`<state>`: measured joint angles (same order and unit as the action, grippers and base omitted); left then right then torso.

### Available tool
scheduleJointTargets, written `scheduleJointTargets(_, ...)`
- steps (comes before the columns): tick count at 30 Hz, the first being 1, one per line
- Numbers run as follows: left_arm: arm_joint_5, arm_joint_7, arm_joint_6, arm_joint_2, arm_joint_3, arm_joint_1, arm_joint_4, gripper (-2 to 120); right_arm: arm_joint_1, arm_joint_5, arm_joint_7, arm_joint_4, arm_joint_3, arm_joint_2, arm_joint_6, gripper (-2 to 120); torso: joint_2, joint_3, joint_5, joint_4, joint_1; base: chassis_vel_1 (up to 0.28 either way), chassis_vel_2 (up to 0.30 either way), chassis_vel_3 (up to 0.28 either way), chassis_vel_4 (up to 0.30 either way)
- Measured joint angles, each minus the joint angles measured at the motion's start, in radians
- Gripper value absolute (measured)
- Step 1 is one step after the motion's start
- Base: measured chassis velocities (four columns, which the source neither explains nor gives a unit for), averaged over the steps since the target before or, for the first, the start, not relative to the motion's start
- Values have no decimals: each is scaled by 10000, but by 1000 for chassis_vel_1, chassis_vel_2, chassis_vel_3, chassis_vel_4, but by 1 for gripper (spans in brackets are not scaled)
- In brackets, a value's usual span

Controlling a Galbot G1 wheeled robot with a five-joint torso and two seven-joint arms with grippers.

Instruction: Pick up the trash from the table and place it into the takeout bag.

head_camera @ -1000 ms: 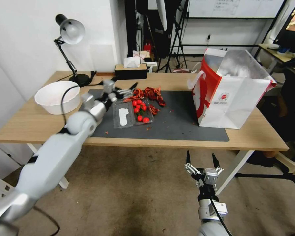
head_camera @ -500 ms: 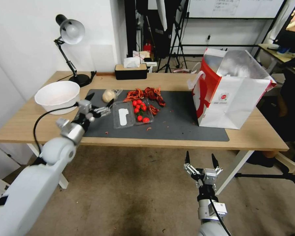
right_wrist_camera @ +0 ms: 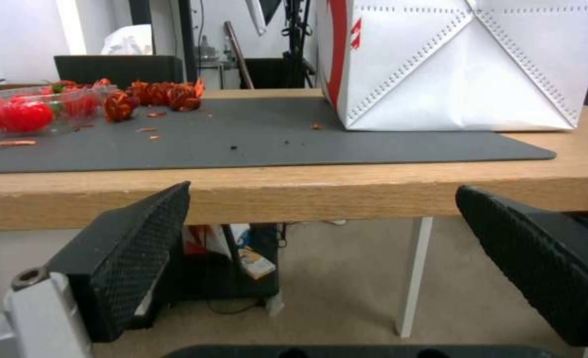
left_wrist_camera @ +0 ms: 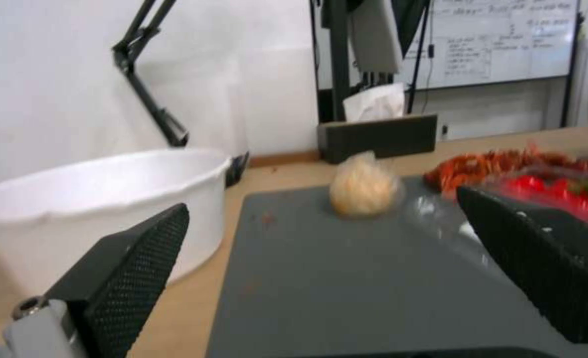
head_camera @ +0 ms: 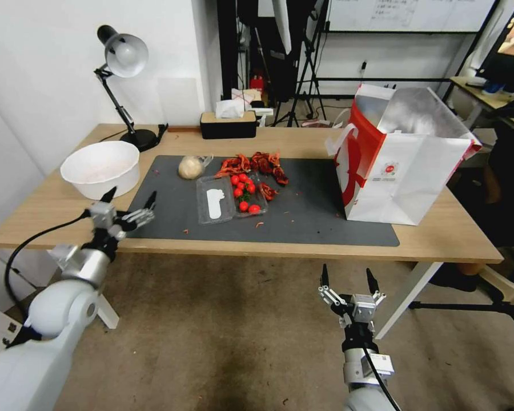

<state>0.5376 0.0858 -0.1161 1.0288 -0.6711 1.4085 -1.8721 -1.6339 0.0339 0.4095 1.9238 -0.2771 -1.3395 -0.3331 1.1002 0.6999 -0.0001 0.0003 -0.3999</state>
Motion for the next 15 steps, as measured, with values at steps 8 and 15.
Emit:
scheduleJointTargets(8, -502, 33, -421, 325, -295, 913, -142, 100, -34, 0, 13, 30, -10, 1, -11, 100, 0, 0, 0, 0, 0, 0, 0, 0, 0)
scheduleJointTargets(15, -685, 42, -630, 487, -376, 1286, -236, 100, -50, 0, 23, 34, -15, 1, -14, 100, 0, 0, 3, -6, 0, 0, 0, 0, 0)
